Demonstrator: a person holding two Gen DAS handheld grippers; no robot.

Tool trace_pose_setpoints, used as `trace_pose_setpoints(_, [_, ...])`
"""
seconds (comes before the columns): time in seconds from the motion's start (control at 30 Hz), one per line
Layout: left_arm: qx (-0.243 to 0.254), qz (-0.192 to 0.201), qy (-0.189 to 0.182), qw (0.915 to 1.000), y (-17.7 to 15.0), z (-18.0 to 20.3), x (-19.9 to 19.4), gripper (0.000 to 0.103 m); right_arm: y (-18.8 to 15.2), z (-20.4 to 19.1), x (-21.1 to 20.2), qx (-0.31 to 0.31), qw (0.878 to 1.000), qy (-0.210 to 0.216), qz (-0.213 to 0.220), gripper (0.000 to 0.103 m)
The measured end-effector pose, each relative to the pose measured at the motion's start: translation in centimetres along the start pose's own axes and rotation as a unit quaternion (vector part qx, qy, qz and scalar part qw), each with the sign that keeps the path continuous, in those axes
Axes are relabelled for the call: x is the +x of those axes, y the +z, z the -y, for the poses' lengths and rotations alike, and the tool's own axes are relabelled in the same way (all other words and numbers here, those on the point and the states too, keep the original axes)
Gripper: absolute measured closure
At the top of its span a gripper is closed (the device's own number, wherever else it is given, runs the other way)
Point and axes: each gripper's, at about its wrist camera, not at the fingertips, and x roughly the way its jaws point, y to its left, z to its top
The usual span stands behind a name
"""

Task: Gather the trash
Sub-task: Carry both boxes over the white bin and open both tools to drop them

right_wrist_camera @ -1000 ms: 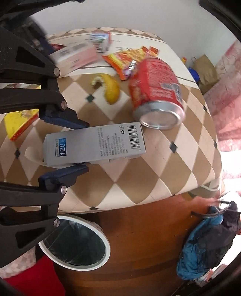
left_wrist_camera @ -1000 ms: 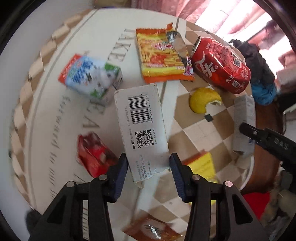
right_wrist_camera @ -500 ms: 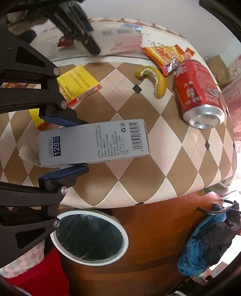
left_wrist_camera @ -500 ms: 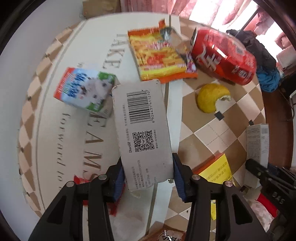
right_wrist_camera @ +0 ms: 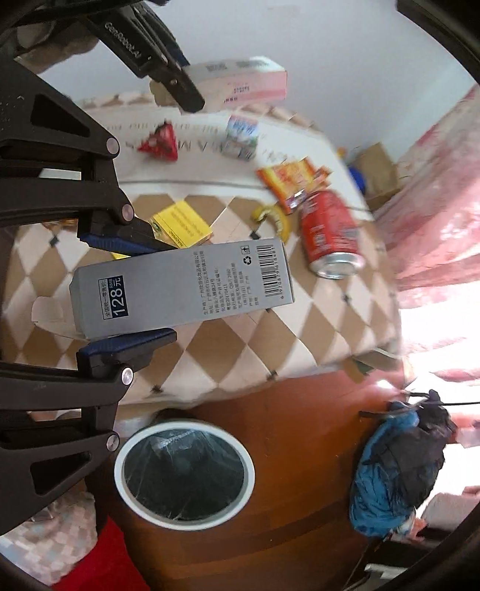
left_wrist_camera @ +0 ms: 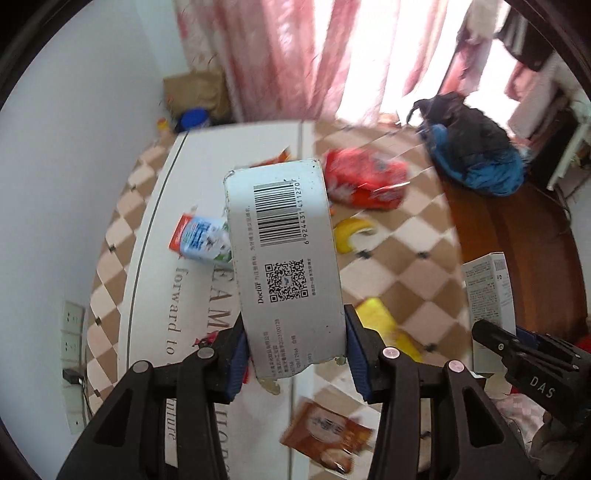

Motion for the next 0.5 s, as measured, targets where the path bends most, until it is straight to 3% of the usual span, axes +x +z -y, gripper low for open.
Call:
trace_pose_setpoints(0.17, [0.037,0.028,-0.043,0.9980,0.9,3.8,-2.8,0.061,-0.8,4.3,-6.3,0.025,0.999,0.002,0.047,0.064])
trace_pose_setpoints(0.33, [0.088,0.031,-0.102,0.9904,1.1,11.1,-3.7,0.061,-2.7,11.7,-11.0,0.070,0.995,-0.023,0.074,0.064])
trace_pose_setpoints(0.5, [0.124,-0.009,-0.154,0.9802,0.9,19.2,-0.7,0.061,-4.0,19.4,-11.4,0.117,0.990,-0.049,0.066,0.064])
